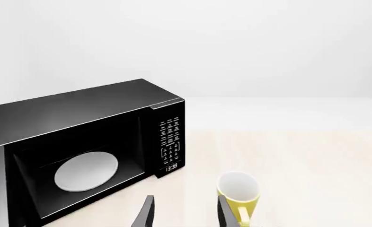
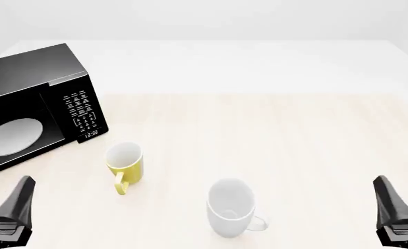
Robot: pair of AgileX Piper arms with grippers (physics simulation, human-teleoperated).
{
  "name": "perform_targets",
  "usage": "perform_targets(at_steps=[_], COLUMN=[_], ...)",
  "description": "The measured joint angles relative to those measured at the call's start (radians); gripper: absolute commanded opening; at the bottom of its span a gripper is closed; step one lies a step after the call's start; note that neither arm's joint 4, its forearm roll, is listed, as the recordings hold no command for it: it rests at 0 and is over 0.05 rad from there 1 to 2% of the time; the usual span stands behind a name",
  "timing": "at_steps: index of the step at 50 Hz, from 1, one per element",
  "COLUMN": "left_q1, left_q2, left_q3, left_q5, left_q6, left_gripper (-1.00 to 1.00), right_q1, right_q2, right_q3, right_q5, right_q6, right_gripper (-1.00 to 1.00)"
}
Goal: Put the yellow and white mug in the microwave and close it.
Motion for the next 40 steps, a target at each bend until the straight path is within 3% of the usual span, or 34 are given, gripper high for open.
perform_targets(at_steps=[14,40], left_q1=[-0.028,-0.166], left_q2=[0.003,0.106], left_q3=[-0.026,-0.182], left_q5=[0.027,0.175], left_q6=[0.012,0.021], left_gripper=[1.0,1.0], right_q1=[0.001,0.001], right_q2=[0.002,0.003], right_q3=[-0.003,-0.004], right_q5=[-0.003,-0.004], right_q6=[-0.005,-0.007], right_gripper=[1.0,1.0])
